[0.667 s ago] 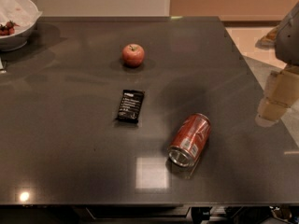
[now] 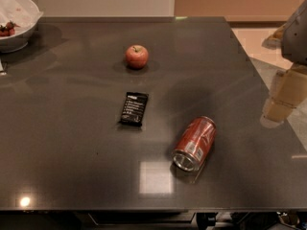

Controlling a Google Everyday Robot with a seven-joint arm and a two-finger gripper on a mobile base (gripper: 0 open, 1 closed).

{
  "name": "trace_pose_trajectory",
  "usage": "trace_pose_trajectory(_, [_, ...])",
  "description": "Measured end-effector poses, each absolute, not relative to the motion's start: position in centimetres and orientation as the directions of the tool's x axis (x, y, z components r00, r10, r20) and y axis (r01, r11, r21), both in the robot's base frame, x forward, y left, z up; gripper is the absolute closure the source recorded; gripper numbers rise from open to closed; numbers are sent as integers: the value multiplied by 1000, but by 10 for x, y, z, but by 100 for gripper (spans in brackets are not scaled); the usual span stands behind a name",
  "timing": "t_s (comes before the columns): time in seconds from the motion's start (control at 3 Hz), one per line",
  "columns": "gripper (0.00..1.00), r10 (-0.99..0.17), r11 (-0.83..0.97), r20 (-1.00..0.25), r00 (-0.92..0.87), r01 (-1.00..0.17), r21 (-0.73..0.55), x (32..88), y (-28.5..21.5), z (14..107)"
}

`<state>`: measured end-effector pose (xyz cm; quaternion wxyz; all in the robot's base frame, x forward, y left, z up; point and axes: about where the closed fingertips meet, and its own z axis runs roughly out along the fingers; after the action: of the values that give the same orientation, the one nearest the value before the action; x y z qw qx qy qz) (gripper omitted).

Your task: Place coke can upright

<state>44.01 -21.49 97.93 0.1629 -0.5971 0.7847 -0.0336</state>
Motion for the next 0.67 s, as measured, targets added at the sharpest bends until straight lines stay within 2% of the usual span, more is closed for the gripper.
trace_pose_trajectory(0.67, [0, -914, 366, -262, -310, -907, -207, 458, -191, 980])
